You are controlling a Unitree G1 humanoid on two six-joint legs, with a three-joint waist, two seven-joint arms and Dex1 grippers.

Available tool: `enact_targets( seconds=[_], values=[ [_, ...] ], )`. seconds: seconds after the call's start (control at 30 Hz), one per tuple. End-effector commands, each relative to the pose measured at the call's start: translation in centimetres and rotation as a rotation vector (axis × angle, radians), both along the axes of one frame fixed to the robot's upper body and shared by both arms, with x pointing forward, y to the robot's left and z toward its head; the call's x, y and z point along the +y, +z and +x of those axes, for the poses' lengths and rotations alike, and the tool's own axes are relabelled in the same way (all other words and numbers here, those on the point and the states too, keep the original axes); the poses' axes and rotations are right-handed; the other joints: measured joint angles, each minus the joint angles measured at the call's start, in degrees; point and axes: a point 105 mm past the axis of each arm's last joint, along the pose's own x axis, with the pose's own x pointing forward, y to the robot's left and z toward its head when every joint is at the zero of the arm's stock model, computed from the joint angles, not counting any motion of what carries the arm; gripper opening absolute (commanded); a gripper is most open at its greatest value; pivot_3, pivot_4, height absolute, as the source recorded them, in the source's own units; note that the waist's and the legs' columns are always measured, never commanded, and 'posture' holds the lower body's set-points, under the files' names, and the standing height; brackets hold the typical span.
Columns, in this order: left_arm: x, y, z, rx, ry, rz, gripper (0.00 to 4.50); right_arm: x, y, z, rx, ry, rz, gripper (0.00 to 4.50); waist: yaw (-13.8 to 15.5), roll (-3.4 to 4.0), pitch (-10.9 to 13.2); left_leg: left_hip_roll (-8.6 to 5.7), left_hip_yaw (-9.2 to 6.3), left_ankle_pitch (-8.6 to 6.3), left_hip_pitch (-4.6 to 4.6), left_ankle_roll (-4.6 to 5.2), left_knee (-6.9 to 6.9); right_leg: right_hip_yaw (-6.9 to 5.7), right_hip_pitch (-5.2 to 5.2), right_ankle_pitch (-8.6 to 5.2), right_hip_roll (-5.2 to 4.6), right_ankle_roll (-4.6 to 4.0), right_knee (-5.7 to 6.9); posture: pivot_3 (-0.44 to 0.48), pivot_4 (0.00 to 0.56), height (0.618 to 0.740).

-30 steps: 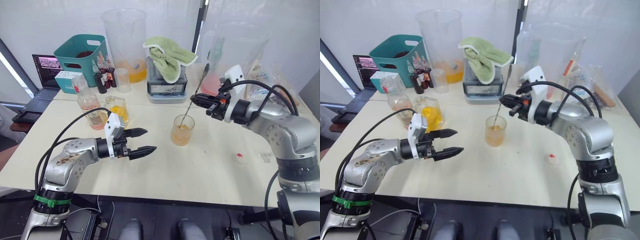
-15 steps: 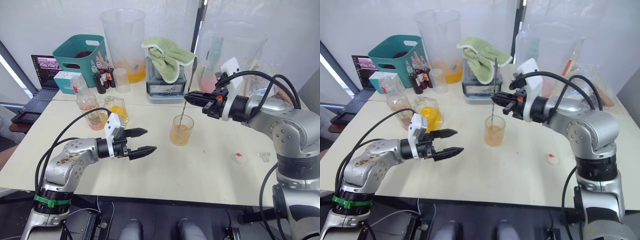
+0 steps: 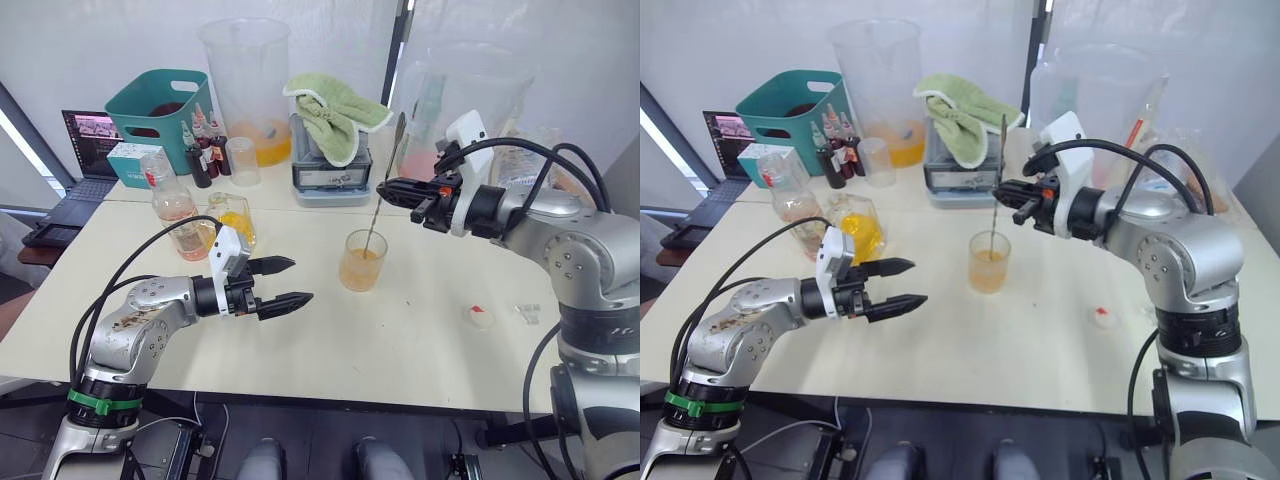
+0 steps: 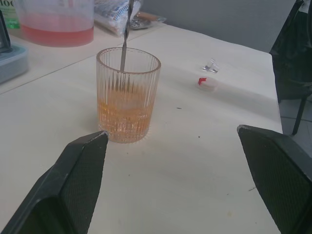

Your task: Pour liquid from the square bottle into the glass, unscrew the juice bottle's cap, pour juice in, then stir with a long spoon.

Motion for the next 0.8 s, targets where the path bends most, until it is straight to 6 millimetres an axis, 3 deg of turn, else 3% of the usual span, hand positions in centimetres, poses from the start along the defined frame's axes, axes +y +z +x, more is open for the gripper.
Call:
enact_targets(
  seconds=[0.03, 0.23, 0.53, 0.8],
  values=[
    [0.1, 1.0, -0.3, -0.043, -0.007, -0.006, 4.49, 0.1, 1.5, -0.9, -0.043, 0.029, 0.008, 0.0, -0.02, 0.0, 0.0, 0.0, 0.0, 0.0, 0.0, 0.0, 0.0, 0.0, 0.0, 0.0, 0.0, 0.0, 0.0, 0.0, 0.15, 0.74],
    [0.2, 1.0, -0.4, -0.043, -0.003, -0.007, 4.49, 0.9, 1.8, -1.2, -0.028, 0.061, 0.053, 0.0, -0.05, 0.0, 0.0, 0.0, -0.01, 0.0, 0.01, 0.0, 0.0, 0.0, 0.0, 0.0, 0.0, 0.0, 0.04, 0.0, 0.15, 0.74],
    [0.1, 1.0, -0.3, -0.042, -0.002, -0.006, 4.49, 1.5, 2.6, 0.3, -0.056, 0.033, 0.137, 0.0, -0.15, 0.0, 0.0, -0.02, -0.02, 0.0, 0.04, 0.0, 0.01, 0.0, -0.03, 0.0, 0.0, -0.01, 0.17, 0.0, 0.15, 0.74],
    [0.0, 1.0, -0.4, -0.043, -0.007, -0.005, 4.49, 0.2, 1.4, 0.9, -0.073, -0.006, 0.019, 0.0, -0.11, 0.0, 0.0, -0.05, -0.03, 0.0, 0.04, 0.0, 0.02, -0.01, -0.03, 0.0, -0.02, -0.01, 0.2, 0.0, 0.15, 0.74]
  ],
)
